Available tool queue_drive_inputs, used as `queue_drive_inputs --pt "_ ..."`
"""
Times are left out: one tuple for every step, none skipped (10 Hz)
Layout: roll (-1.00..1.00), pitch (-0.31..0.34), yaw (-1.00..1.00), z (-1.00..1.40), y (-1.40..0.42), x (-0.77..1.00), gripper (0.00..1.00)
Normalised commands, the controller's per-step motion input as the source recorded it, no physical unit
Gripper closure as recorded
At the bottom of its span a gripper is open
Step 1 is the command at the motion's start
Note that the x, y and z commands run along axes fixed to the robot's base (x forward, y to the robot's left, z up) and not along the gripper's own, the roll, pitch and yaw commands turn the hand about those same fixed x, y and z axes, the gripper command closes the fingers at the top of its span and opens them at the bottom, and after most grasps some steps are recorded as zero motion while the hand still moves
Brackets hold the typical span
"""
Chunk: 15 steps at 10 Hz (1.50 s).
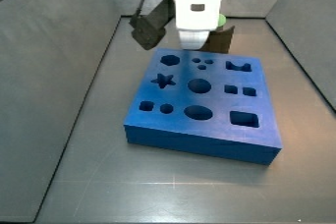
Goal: Pick up the oval object. Move up. Place the oval object on the fixture. Regrasp the oval object. Move to above the board. Insert the oval object.
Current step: Regrasp the oval object, then move to above the board.
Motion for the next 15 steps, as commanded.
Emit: queue_drive_inputs --pt "0.11 0.094 -0.03 -0.04 -0.02 0.94 0.00" --pt "0.11 0.109 -0.02 -0.04 -0.02 0.88 0.00" --pt "0.11 0.132 0.01 -0.04 -0.01 0.77 0.00" --pt "0.12 0.139 0.02 -0.03 -0.02 0.69 0.00" --pt "0.12 0.142 0.05 -0.04 -0.02 0.60 0.00" --pt "0.13 0.139 0.07 -0.03 -0.02 0.53 0.00" --pt "0.12 0.134 0.08 -0.03 -0.02 0.46 0.00" --pt "0.12 0.129 0.09 -0.03 -0.02 0.39 0.00" --pt "0.12 0.122 0.09 -0.03 -0.03 0.31 0.00" --pt "0.12 0.118 0.09 -0.03 -0.03 0.24 0.00" --pt "0.12 0.111 0.09 -0.03 -0.03 0.18 0.00" --pt "0.00 0.000 0.00 0.00 0.00 0.00 1.00" --pt "0.22 -0.166 -0.05 1.00 0.33 0.06 1.00" --pt "0.19 -0.161 -0.06 1.00 0.32 0.05 1.00" --pt "0.13 -0.146 -0.11 1.00 0.31 0.05 1.00"
